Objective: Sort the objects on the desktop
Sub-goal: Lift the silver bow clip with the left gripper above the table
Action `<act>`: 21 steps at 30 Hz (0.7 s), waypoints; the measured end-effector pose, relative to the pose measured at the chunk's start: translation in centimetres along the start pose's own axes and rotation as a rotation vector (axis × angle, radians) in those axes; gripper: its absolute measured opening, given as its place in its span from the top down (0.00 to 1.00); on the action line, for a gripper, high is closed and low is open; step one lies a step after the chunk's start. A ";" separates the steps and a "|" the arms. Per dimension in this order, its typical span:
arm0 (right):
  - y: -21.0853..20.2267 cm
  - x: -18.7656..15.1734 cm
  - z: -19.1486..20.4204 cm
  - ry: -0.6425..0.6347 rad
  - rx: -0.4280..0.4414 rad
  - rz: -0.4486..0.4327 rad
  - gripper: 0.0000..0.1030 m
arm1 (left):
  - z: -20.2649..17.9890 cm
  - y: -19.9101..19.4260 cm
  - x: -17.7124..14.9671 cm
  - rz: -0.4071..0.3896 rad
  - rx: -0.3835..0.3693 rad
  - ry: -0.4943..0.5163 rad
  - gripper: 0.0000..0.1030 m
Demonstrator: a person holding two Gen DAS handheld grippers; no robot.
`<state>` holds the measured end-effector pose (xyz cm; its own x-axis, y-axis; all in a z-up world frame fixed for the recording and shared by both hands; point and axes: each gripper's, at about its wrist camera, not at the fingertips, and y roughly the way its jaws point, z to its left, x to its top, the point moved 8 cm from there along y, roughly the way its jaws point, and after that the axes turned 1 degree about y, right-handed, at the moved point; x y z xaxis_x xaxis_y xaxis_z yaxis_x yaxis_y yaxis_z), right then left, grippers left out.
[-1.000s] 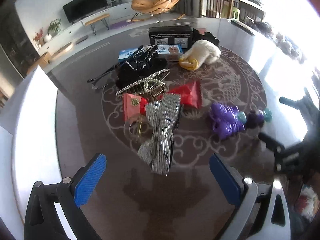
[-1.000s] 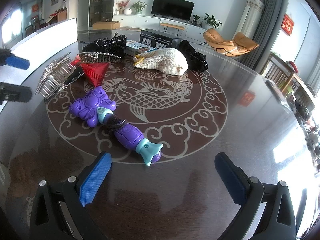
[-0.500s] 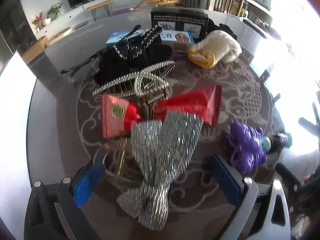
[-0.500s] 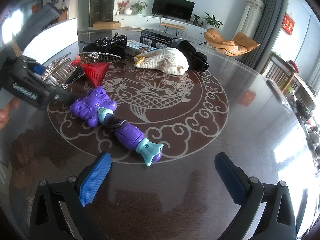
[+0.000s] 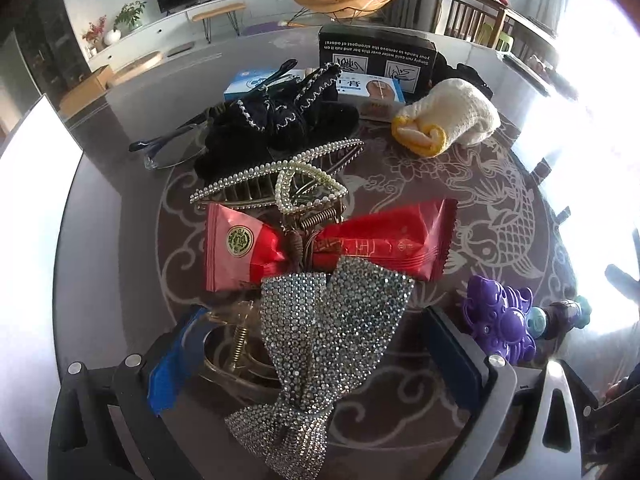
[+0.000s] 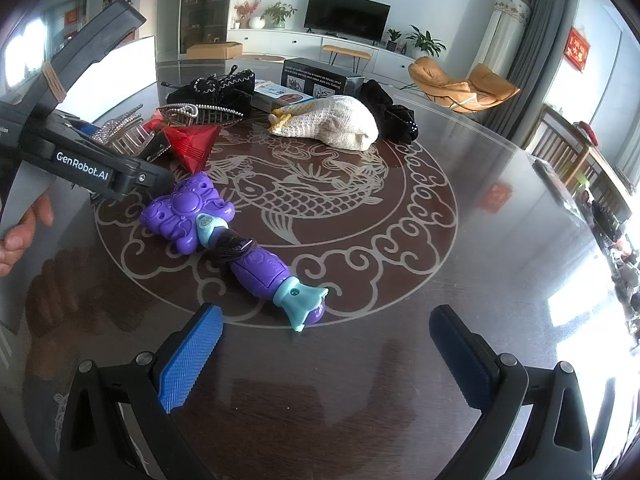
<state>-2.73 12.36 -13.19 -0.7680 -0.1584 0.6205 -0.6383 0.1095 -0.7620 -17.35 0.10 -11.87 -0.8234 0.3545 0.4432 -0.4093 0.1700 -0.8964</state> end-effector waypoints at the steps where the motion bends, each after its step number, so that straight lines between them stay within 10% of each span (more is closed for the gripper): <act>1: 0.0 0.0 0.0 0.000 0.000 0.000 0.00 | 0.0 0.0 0.1 -0.003 0.000 0.000 0.00; 21: 0.0 0.0 0.0 0.001 0.001 0.000 0.00 | -0.3 -0.8 -0.9 -0.093 0.025 -0.032 0.08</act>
<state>-2.72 12.39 -13.20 -0.7682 -0.1575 0.6205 -0.6380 0.1081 -0.7624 -16.18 -0.11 -11.52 -0.7932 0.3085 0.5250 -0.4941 0.1779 -0.8510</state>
